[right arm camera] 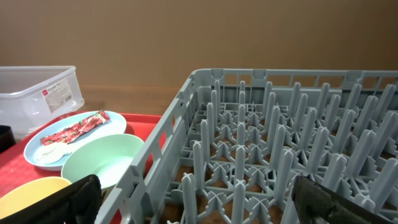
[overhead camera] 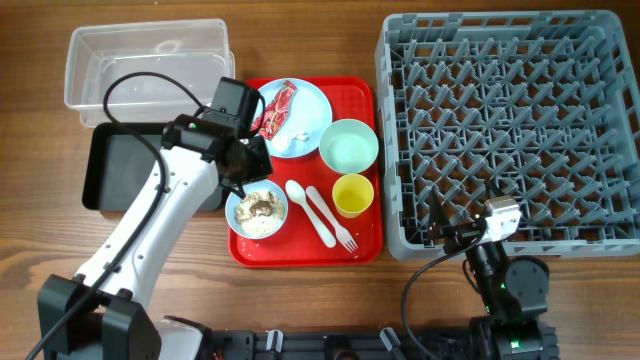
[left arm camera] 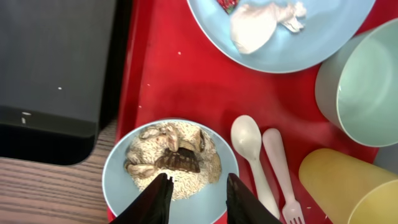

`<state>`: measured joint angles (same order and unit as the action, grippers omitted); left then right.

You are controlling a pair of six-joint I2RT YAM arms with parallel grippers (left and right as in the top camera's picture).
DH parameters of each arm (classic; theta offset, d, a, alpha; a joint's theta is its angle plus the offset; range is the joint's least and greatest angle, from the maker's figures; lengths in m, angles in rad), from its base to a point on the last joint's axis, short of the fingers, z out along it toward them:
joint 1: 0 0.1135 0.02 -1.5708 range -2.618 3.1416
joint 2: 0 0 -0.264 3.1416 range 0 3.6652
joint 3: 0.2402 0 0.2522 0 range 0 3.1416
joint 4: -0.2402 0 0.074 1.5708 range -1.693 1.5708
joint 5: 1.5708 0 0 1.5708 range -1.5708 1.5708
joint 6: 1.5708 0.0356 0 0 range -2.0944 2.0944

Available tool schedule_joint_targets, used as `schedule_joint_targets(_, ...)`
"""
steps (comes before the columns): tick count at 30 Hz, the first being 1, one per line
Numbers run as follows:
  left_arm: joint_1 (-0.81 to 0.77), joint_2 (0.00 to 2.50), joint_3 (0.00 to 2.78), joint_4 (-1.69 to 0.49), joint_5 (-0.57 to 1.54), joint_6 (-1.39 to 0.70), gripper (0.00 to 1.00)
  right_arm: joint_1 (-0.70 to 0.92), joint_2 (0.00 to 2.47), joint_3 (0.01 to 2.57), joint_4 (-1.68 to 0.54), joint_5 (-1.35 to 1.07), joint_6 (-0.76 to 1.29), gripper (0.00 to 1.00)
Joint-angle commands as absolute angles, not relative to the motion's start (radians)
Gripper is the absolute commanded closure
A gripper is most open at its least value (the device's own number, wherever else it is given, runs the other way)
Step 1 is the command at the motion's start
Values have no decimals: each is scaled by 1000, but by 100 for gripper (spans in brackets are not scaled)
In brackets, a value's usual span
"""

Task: Sort waste into correct bins and load items into the dishwasher rack

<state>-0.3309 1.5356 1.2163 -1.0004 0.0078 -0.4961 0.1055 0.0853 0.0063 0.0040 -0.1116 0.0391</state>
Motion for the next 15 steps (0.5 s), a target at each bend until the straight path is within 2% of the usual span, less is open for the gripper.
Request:
schedule_joint_targets(1,-344,1547,1208,-992,-17,-506,69,104,81,5,8,-121,33,0)
schedule_joint_targets(4,-322,1547,1208,-1028,-171,-545,67,104,82,5,8,-121,33,0)
schedule_joint_targets(5,-291,1547,1208,-1032,-189,-564,79,104,81,5,8,-121,33,0)
schedule_joint_targets(6,-231,1547,1208,-1034,-171,-566,96,104,81,5,8,-121,32,0)
schedule_joint_targets(11,45,1556,1165,-1023,-79,-554,96,103,81,5,8,-121,33,0)
schedule_joint_targets(15,108,1556,961,-836,-79,-554,96,104,81,5,8,-121,33,0)
